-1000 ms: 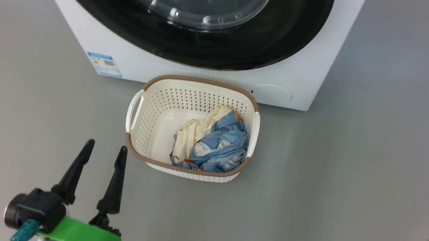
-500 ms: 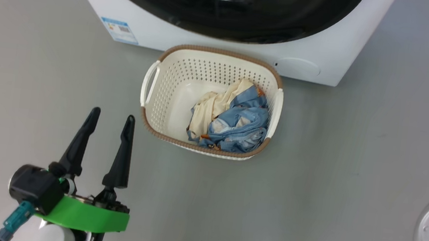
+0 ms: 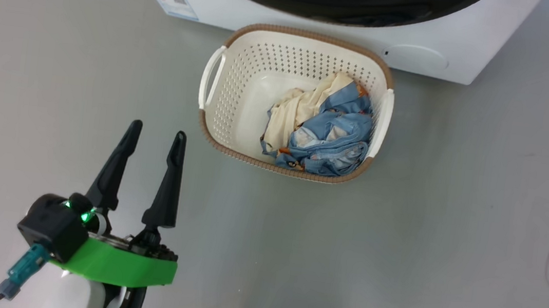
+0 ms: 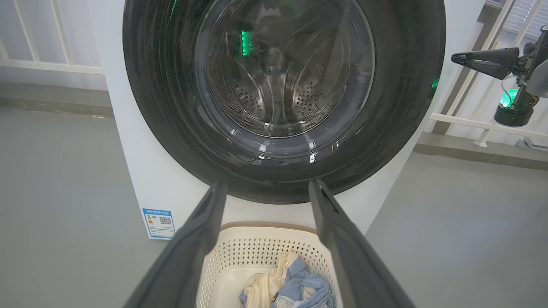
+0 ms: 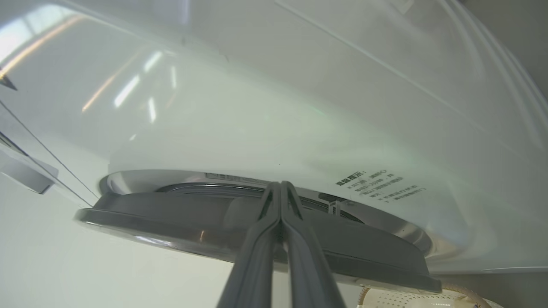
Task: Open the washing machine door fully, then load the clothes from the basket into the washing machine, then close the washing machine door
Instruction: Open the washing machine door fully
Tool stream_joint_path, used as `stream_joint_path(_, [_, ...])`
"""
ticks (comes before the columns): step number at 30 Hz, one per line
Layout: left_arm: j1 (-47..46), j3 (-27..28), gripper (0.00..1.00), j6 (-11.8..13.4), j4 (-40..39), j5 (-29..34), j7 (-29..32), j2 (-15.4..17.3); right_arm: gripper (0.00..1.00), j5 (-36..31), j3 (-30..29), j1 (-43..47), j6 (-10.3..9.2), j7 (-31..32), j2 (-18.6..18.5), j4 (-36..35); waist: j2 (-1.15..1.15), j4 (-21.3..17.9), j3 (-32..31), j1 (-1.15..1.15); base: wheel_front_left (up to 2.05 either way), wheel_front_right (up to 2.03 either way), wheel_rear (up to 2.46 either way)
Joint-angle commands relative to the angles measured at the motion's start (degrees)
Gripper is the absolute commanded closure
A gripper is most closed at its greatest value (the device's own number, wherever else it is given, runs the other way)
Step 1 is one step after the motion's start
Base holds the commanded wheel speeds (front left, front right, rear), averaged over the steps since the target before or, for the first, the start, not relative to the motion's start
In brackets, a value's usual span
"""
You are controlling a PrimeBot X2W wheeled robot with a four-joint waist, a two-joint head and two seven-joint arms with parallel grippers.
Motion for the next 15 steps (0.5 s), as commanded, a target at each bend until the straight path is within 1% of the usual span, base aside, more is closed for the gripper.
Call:
stream_joint_path(1, [-1.43, 1.47, 0.0, -0.18, -1.55, -0.48, -0.47, 1.05, 1.0, -0.14, 1.42, -2.9, 0.09, 0.39, 1.21, -0.43, -0.01, 1.05, 1.16, 0.0, 0.0, 0.0, 0.0])
stream_joint_path(8, [-1.95, 0.95, 0.0, -0.18, -1.64, -1.44, -0.47, 1.05, 1.0, -0.2, 3.64, -4.12, 0.09, -1.39, 1.22, 2.15, -0.01, 2.18, 2.11, 0.0, 0.0, 0.0, 0.0])
stream_joint_path(15, [-2.14, 0.69, 0.0, -0.18, -1.89, -2.3, -0.47, 1.05, 1.0, -0.91, 4.11, -5.61, 0.09, -3.24, 1.23, 3.53, -0.01, 3.04, 3.02, 0.0, 0.0, 0.0, 0.0])
